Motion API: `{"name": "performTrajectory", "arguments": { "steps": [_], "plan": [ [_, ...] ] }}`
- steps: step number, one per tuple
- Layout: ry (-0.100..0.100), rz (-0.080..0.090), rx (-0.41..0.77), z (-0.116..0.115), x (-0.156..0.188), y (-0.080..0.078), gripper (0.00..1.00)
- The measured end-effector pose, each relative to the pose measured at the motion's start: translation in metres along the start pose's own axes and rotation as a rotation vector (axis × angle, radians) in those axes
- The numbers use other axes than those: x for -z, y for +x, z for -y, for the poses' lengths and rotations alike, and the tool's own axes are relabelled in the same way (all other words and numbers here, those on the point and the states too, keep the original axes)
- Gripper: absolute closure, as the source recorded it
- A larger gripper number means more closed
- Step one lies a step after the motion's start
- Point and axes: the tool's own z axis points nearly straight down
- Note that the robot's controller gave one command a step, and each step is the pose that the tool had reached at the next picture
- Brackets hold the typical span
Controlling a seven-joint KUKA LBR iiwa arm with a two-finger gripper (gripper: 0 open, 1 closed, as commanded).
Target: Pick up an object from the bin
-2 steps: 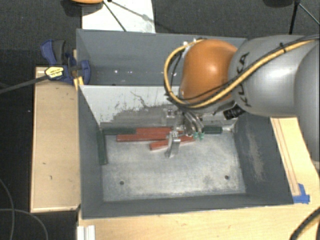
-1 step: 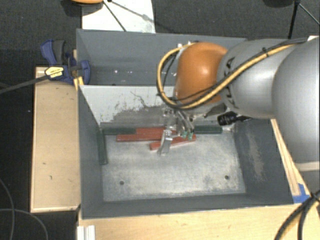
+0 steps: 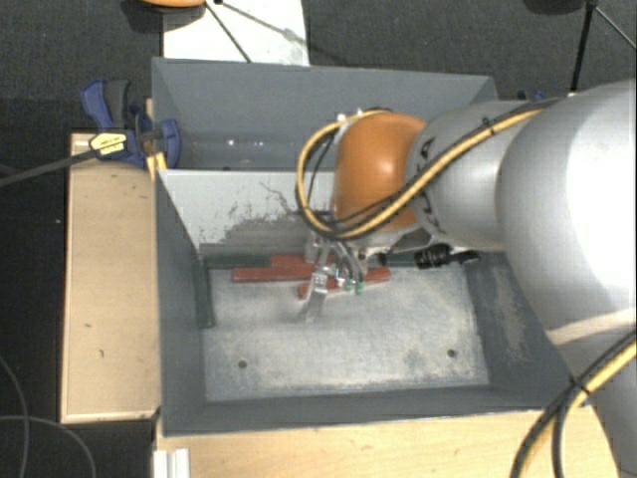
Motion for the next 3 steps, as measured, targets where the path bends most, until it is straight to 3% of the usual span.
{"name": "performTrajectory", "arguments": {
  "steps": [1, 3],
  "plan": [
    [0.003, -0.006, -0.062, -0.0007, -0.0110, 0.0046, 1.00],
    [0.003, -0.008, -0.076, -0.0003, -0.0060, 0.0061, 1.00]
  ]
}}
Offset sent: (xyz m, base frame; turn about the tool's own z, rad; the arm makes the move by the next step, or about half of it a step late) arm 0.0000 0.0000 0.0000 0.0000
